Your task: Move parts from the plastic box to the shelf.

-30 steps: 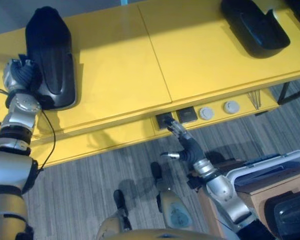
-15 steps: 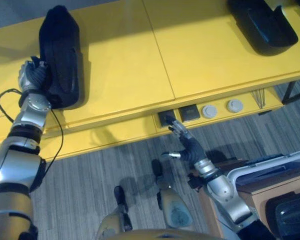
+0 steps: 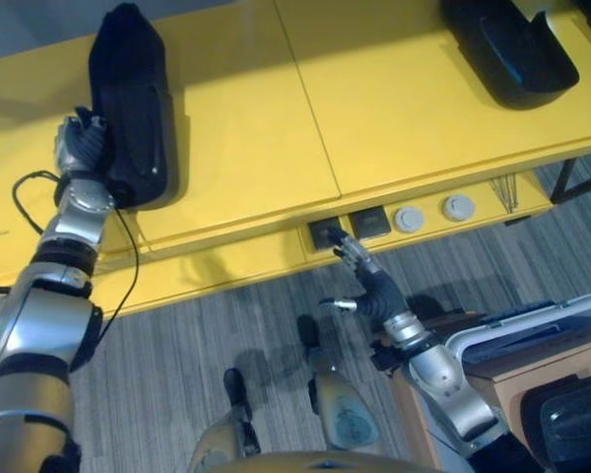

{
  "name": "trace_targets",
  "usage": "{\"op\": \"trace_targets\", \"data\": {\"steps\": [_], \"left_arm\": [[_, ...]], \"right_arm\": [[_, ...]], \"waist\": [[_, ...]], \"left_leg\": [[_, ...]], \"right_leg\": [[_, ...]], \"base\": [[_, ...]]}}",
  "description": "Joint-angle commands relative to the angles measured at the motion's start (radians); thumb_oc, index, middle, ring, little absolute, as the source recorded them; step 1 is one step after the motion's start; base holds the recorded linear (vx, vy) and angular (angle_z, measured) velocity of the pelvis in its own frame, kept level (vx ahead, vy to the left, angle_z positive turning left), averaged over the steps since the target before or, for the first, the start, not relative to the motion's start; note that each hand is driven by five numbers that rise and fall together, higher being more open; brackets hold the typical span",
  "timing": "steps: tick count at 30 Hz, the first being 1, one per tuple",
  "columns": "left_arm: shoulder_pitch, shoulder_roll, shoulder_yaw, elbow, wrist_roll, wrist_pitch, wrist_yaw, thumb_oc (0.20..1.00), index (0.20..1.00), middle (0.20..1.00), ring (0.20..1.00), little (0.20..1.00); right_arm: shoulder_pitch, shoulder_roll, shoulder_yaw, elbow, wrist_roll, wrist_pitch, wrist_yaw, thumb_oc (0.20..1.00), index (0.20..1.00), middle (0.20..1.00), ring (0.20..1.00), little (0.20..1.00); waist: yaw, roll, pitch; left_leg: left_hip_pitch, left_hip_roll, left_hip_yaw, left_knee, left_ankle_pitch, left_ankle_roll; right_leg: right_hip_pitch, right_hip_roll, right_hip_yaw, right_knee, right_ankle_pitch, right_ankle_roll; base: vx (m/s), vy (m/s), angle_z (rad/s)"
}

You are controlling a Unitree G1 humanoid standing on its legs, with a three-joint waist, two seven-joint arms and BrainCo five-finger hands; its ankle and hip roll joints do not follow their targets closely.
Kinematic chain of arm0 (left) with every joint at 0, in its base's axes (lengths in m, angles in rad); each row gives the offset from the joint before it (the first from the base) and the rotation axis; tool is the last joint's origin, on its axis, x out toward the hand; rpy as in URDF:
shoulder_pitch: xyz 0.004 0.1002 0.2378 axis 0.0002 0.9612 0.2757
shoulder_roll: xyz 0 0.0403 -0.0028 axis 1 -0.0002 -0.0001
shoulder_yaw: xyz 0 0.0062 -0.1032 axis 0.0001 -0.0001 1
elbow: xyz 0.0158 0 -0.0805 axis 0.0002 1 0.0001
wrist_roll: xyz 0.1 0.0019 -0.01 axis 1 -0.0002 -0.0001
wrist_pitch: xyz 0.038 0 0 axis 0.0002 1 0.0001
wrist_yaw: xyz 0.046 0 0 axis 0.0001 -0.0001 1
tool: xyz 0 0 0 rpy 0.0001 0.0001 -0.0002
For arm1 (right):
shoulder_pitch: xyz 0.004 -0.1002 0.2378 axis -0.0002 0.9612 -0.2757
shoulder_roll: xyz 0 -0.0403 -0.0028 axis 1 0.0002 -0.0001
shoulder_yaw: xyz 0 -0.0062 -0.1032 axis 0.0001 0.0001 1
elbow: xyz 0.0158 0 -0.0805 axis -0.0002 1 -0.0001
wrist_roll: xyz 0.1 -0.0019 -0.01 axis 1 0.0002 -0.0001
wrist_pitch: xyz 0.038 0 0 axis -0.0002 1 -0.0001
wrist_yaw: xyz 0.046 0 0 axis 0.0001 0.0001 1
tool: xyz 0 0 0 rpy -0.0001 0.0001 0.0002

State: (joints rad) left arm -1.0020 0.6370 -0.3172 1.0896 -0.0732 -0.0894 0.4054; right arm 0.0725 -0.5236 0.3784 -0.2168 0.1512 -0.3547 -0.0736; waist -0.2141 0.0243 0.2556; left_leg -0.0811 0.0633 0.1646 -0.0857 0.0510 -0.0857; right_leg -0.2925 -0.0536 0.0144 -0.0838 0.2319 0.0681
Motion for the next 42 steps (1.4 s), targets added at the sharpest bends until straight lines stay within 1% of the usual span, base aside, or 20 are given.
{"op": "trace_targets", "data": {"steps": [1, 2, 6, 11, 15, 16, 17, 18, 22, 23, 24, 30, 32, 33, 34, 35, 36, 37, 38, 42], "left_arm": [[-0.152, -0.01, -0.014, 0.069, -0.048, -0.031, 0.018, 0.862, 0.862, 0.862, 0.862, 0.862], [-0.153, -0.018, -0.01, 0.07, -0.052, -0.03, 0.021, 1.0, 1.0, 1.0, 1.0, 1.0], [-0.159, -0.042, -0.002, 0.083, -0.061, -0.016, 0.032, 1.0, 1.0, 1.0, 1.0, 1.0], [-0.135, -0.072, 0.05, 0.09, -0.138, -0.012, 0.042, 1.0, 1.0, 1.0, 1.0, 1.0], [-0.122, -0.084, 0.066, 0.088, -0.152, -0.011, 0.058, 1.0, 1.0, 1.0, 1.0, 1.0], [-0.118, -0.087, 0.071, 0.087, -0.16, -0.012, 0.06, 1.0, 1.0, 1.0, 1.0, 1.0], [-0.099, -0.11, 0.101, 0.063, -0.21, -0.027, 0.075, 1.0, 1.0, 1.0, 1.0, 1.0], [-0.097, -0.111, 0.102, 0.062, -0.211, -0.027, 0.076, 1.0, 1.0, 1.0, 1.0, 1.0], [0.0, -0.14, 0.131, -0.107, -0.26, -0.072, 0.094, 1.0, 1.0, 1.0, 1.0, 1.0], [0.052, -0.152, 0.134, -0.208, -0.272, -0.09, 0.109, 1.0, 1.0, 1.0, 1.0, 1.0], [0.081, -0.153, 0.139, -0.258, -0.284, -0.103, 0.118, 1.0, 1.0, 1.0, 1.0, 1.0], [0.201, -0.141, 0.166, -0.426, -0.288, -0.126, 0.127, 1.0, 1.0, 1.0, 1.0, 1.0], [0.217, -0.14, 0.171, -0.451, -0.283, -0.128, 0.13, 1.0, 1.0, 1.0, 1.0, 1.0], [0.241, -0.143, 0.178, -0.498, -0.271, -0.133, 0.141, 1.0, 1.0, 1.0, 1.0, 1.0], [0.328, -0.154, 0.206, -0.637, -0.244, -0.166, 0.153, 1.0, 1.0, 1.0, 1.0, 1.0], [0.337, -0.156, 0.21, -0.646, -0.24, -0.161, 0.155, 1.0, 1.0, 1.0, 1.0, 1.0], [0.402, -0.17, 0.227, -0.729, -0.214, -0.178, 0.158, 1.0, 1.0, 1.0, 1.0, 1.0], [0.402, -0.17, 0.227, -0.729, -0.214, -0.178, 0.158, 1.0, 1.0, 1.0, 1.0, 1.0], [0.513, -0.177, 0.258, -0.853, -0.165, -0.2, 0.151, 1.0, 1.0, 1.0, 1.0, 1.0], [0.745, -0.188, 0.328, -1.047, -0.067, -0.219, 0.103, 1.0, 1.0, 1.0, 1.0, 1.0]], "right_arm": [[0.002, -0.011, -0.032, -0.028, -0.007, -0.057, -0.008, 1.0, 1.0, 1.0, 1.0, 1.0], [0.001, -0.011, -0.03, -0.025, -0.01, -0.055, -0.01, 1.0, 1.0, 1.0, 1.0, 1.0], [-0.002, -0.013, -0.026, -0.024, -0.022, -0.05, -0.016, 1.0, 1.0, 1.0, 1.0, 1.0], [0.0, -0.018, -0.036, -0.023, -0.038, -0.037, -0.033, 1.0, 1.0, 1.0, 1.0, 1.0], [-0.004, -0.018, -0.037, -0.023, -0.041, -0.034, -0.038, 1.0, 1.0, 1.0, 1.0, 1.0], [-0.007, -0.018, -0.037, -0.022, -0.042, -0.033, -0.04, 1.0, 1.0, 1.0, 1.0, 1.0], [-0.016, -0.017, -0.035, -0.02, -0.051, -0.027, -0.05, 1.0, 1.0, 1.0, 1.0, 1.0], [-0.015, -0.018, -0.034, -0.019, -0.052, -0.027, -0.05, 1.0, 1.0, 1.0, 1.0, 1.0], [-0.03, -0.014, -0.038, -0.016, -0.074, -0.012, -0.064, 1.0, 1.0, 1.0, 1.0, 1.0], [-0.037, -0.01, -0.041, -0.011, -0.083, -0.006, -0.07, 1.0, 1.0, 1.0, 1.0, 1.0], [-0.041, -0.008, -0.041, -0.009, -0.089, -0.003, -0.075, 1.0, 1.0, 1.0, 1.0, 1.0], [-0.058, -0.001, -0.036, 0.007, -0.109, 0.014, -0.076, 1.0, 1.0, 1.0, 1.0, 1.0], [-0.063, -0.003, -0.033, 0.007, -0.111, 0.017, -0.076, 1.0, 1.0, 1.0, 1.0, 1.0], [-0.07, -0.002, -0.029, 0.007, -0.112, 0.019, -0.075, 1.0, 1.0, 1.0, 1.0, 1.0], [-0.09, -0.004, -0.025, 0.006, -0.121, 0.019, -0.073, 1.0, 1.0, 1.0, 1.0, 1.0], [-0.089, -0.006, -0.022, 0.006, -0.121, 0.018, -0.073, 1.0, 1.0, 1.0, 1.0, 1.0], [-0.11, -0.009, -0.017, 0.006, -0.13, 0.021, -0.066, 1.0, 1.0, 1.0, 1.0, 1.0], [-0.11, -0.009, -0.017, 0.006, -0.13, 0.021, -0.066, 1.0, 1.0, 1.0, 1.0, 1.0], [-0.149, -0.004, -0.011, 0.016, -0.141, 0.022, -0.055, 1.0, 1.0, 1.0, 1.0, 1.0], [-0.241, 0.02, 0.037, 0.051, -0.13, 0.022, -0.015, 1.0, 1.0, 1.0, 1.0, 1.0]], "waist": [[0.009, -0.014, -0.03], [0.009, -0.014, -0.031], [0.01, -0.013, -0.041], [0.014, -0.011, -0.056], [0.016, -0.008, -0.065], [0.017, -0.006, -0.067], [0.02, -0.003, -0.074], [0.02, -0.002, -0.074], [0.033, 0.001, -0.09], [0.041, 0.0, -0.103], [0.045, 0.001, -0.109], [0.066, 0.003, -0.157], [0.069, 0.003, -0.165], [0.074, 0.004, -0.171], [0.087, 0.0, -0.18], [0.085, 0.001, -0.182], [0.095, -0.004, -0.187], [0.095, -0.004, -0.187], [0.111, -0.01, -0.195], [0.147, -0.027, -0.207]], "left_leg": [[-0.004, 0.027, -0.025, -0.002, -0.054, 0.002], [-0.001, 0.027, -0.024, -0.002, -0.055, 0.002], [0.01, 0.026, -0.022, -0.002, -0.061, 0.003], [0.028, 0.027, -0.018, -0.002, -0.067, 0.004], [0.037, 0.027, -0.021, -0.002, -0.071, 0.004], [0.039, 0.027, -0.02, -0.002, -0.071, 0.004], [0.046, 0.025, -0.023, -0.002, -0.074, 0.004], [0.047, 0.026, -0.023, -0.002, -0.074, 0.004], [0.063, 0.023, -0.027, -0.002, -0.079, 0.006], [0.072, 0.022, -0.03, -0.002, -0.081, 0.007], [0.078, 0.022, -0.031, -0.002, -0.083, 0.007], [0.112, 0.015, -0.042, -0.002, -0.092, 0.009], [0.116, 0.014, -0.045, -0.002, -0.093, 0.01], [0.119, 0.012, -0.048, -0.002, -0.093, 0.01], [0.125, 0.011, -0.053, -0.002, -0.094, 0.011], [0.126, 0.011, -0.054, -0.002, -0.094, 0.011], [0.129, 0.009, -0.055, -0.002, -0.097, 0.013], [0.129, 0.009, -0.055, -0.002, -0.097, 0.013], [0.138, 0.008, -0.055, -0.002, -0.1, 0.017], [0.159, 0.006, -0.05, -0.002, -0.108, 0.025]], "right_leg": [[0.124, -0.015, -0.012, -0.002, -0.171, 0.065], [0.126, -0.015, -0.012, -0.002, -0.172, 0.065], [0.135, -0.015, -0.01, -0.003, -0.174, 0.066], [0.153, -0.016, -0.013, -0.003, -0.181, 0.066], [0.161, -0.016, -0.016, -0.003, -0.186, 0.065], [0.165, -0.017, -0.018, -0.003, -0.187, 0.065], [0.174, -0.018, -0.019, -0.003, -0.19, 0.064], [0.175, -0.018, -0.019, -0.003, -0.19, 0.064], [0.198, -0.022, -0.029, -0.003, -0.197, 0.062], [0.214, -0.024, -0.034, -0.003, -0.202, 0.06], [0.221, -0.025, -0.038, -0.003, -0.204, 0.06], [0.267, -0.033, -0.051, -0.003, -0.213, 0.059], [0.275, -0.035, -0.056, -0.003, -0.214, 0.059], [0.28, -0.036, -0.059, -0.003, -0.214, 0.059], [0.289, -0.04, -0.066, -0.003, -0.216, 0.059], [0.29, -0.04, -0.067, -0.003, -0.217, 0.059], [0.296, -0.041, -0.068, -0.002, -0.218, 0.058], [0.296, -0.041, -0.068, -0.002, -0.218, 0.058], [0.304, -0.043, -0.07, 0.0, -0.22, 0.057], [0.323, -0.049, -0.067, 0.002, -0.221, 0.053]], "base": [[0.01, -0.002, 0.04], [0.0, 0.0, 0.0], [0.0, 0.0, -0.01], [0.01, 0.0, -0.02], [0.0, 0.0, 0.0], [0.0, 0.0, 0.0], [0.0, 0.0, 0.0], [0.0, 0.0, 0.0], [0.02, 0.0, 0.02], [0.04, -0.001, 0.05], [0.03, -0.003, 0.07], [0.03, 0.007, 0.08], [0.01, 0.008, 0.14], [0.0, 0.017, 0.05], [0.0, 0.0, 0.0], [0.0, 0.0, 0.0], [0.0, 0.0, 0.0], [0.0, 0.0, 0.0], [0.0, 0.0, 0.0], [0.0, 0.016, -0.05]]}}
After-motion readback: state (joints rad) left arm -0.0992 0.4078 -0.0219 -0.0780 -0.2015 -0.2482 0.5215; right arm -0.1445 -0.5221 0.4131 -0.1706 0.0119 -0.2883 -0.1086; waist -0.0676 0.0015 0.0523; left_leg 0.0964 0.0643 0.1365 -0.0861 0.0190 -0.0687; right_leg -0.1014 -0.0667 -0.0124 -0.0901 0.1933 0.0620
